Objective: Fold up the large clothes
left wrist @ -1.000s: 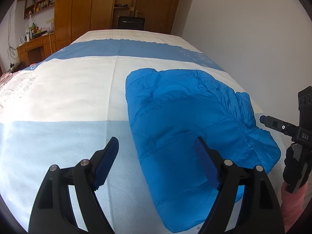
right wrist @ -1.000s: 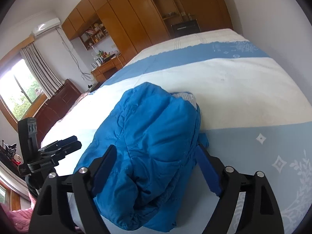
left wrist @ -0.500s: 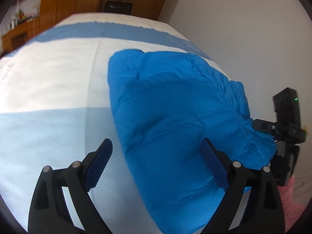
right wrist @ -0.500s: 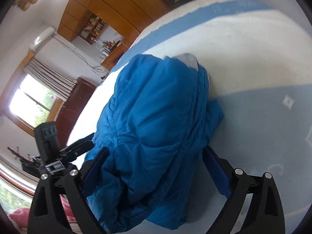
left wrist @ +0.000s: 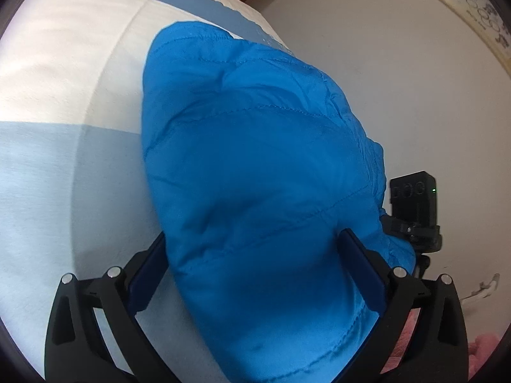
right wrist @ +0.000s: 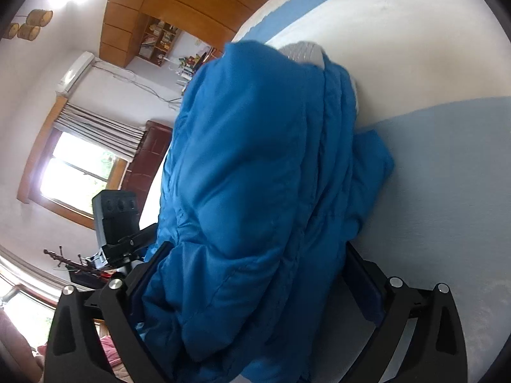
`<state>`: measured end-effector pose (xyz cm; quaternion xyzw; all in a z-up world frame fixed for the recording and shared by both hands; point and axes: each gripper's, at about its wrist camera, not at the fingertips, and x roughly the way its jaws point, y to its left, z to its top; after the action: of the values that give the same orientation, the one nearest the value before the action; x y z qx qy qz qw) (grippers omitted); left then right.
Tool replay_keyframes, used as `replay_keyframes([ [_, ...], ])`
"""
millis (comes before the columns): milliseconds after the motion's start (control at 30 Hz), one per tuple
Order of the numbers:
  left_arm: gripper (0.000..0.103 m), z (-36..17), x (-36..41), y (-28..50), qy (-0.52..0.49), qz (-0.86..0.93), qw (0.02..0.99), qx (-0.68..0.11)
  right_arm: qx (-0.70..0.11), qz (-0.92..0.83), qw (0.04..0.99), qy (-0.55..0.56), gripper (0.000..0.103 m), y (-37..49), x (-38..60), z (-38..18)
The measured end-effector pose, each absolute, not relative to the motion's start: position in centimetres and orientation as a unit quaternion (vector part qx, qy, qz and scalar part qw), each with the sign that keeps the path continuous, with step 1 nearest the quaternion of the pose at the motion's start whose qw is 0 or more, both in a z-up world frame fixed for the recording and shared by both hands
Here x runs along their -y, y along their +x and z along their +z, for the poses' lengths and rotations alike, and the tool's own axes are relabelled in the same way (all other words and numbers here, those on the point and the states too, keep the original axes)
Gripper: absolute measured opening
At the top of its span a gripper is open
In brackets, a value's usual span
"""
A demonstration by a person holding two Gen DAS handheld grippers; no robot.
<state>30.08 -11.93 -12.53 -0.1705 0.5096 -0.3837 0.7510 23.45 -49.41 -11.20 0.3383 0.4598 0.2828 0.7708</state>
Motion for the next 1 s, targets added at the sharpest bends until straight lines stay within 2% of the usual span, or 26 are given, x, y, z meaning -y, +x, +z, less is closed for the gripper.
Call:
replay_keyframes([
  [233,0.100,-12.9,12.5,30.1,-0.173,-0.399,0.747,-0.503,-0.442,0.298,0.780,0.327,0.098,24.1,48.9,-11.6],
  [467,0.088,-11.9,13.5,28.8,-0.151,-0.386,0.777,-0.475,-0.412,0.306,0.792,0.331,0.074,23.2,49.0,-11.5],
  [667,0.082,-10.2,14.8,27.3,-0.125,-0.370,0.801,-0.453,-0.391,0.311,0.808,0.312,0.061,22.4,49.0,-10.3],
  [1000,0.079,-8.0,14.6,25.1,-0.118,-0.364,0.820,-0.426,-0.367,0.316,0.833,0.268,0.059,21.8,48.3,-7.7],
])
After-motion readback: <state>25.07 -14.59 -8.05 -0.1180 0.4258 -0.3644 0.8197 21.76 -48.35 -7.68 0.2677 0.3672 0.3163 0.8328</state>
